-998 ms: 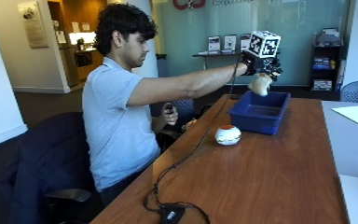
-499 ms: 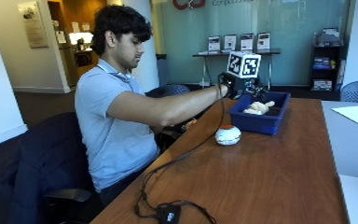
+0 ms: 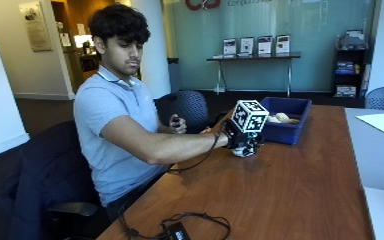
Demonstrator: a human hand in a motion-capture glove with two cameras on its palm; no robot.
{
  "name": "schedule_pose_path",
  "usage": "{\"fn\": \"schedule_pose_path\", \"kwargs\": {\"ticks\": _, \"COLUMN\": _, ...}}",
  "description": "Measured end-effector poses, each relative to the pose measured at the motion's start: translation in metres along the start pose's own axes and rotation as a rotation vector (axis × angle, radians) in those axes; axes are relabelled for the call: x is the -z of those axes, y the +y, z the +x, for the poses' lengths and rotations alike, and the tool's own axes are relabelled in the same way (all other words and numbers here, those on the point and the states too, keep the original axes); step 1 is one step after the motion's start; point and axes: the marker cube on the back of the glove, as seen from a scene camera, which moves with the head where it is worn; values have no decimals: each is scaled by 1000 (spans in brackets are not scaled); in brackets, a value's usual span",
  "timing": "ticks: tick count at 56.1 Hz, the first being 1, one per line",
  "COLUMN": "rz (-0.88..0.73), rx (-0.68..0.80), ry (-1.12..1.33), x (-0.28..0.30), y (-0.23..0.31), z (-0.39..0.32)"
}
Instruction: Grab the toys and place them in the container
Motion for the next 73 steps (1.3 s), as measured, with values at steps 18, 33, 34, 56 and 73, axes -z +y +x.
{"fn": "schedule_pose_path", "kwargs": {"ticks": 18, "rz": 336, "rx": 18, "ry": -162, "x": 46, "y": -6, "z": 5}}
{"fn": "schedule_pose_path", "kwargs": {"ticks": 33, "rz": 524, "rx": 59, "ry": -132, "x": 182, "y": -27, "z": -45}}
{"fn": "schedule_pose_path", "kwargs": {"ticks": 34, "rz": 533, "rx": 64, "ry": -127, "x": 189, "y": -32, "z": -52}}
{"fn": "schedule_pose_path", "kwargs": {"ticks": 56, "rz": 540, "rx": 85, "ry": -152, "x": 256, "y": -149, "z": -176}}
{"fn": "schedule_pose_path", "kwargs": {"ticks": 73, "rz": 341, "rx": 57, "ry": -153, "x": 229, "y": -175, "z": -172}}
